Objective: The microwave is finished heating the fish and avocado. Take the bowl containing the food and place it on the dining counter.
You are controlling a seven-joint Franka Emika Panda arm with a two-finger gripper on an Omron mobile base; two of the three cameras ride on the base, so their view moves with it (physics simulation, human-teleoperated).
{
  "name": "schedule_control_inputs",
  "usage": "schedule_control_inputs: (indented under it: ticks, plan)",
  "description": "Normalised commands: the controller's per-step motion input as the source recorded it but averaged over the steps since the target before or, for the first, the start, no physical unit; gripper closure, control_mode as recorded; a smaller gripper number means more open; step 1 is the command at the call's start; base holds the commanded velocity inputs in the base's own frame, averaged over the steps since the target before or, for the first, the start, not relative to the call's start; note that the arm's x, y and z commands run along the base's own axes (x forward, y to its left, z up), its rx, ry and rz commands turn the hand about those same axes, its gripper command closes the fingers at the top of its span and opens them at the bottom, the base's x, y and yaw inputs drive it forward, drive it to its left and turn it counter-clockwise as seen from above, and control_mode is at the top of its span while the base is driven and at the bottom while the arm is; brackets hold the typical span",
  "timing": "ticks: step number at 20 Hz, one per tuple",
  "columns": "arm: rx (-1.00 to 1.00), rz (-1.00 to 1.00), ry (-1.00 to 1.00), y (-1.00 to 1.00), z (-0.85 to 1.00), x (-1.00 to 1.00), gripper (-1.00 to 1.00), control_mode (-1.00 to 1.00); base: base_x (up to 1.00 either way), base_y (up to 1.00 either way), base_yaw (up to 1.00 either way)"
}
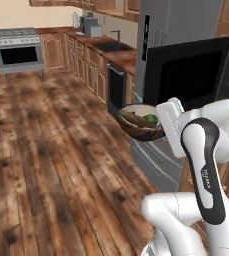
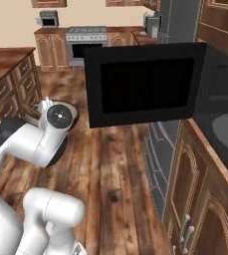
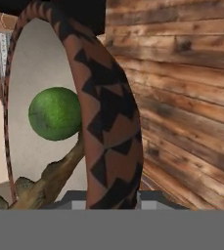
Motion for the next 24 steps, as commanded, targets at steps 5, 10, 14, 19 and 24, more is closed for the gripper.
schedule_control_inputs:
  ticks: [5, 10, 14, 19, 24]
  plan:
    - [0.0, 0.0, 0.0, 0.0, 0.0, 0.0, 1.0, 1.0, -0.06, 0.4, 0.95]
    - [0.0, 0.0, 0.0, 0.0, 0.0, 0.0, 1.0, 1.0, 0.0, 0.74, 0.8]
    - [0.0, 0.0, 0.0, 0.0, 0.0, 0.0, 1.0, 1.0, 0.0, 0.9, 0.61]
    - [0.0, 0.0, 0.0, 0.0, 0.0, 0.0, 1.0, 1.0, 0.0, 1.0, 0.49]
    - [0.0, 0.0, 0.0, 0.0, 0.0, 0.0, 1.0, 1.0, -0.16, 1.0, 0.26]
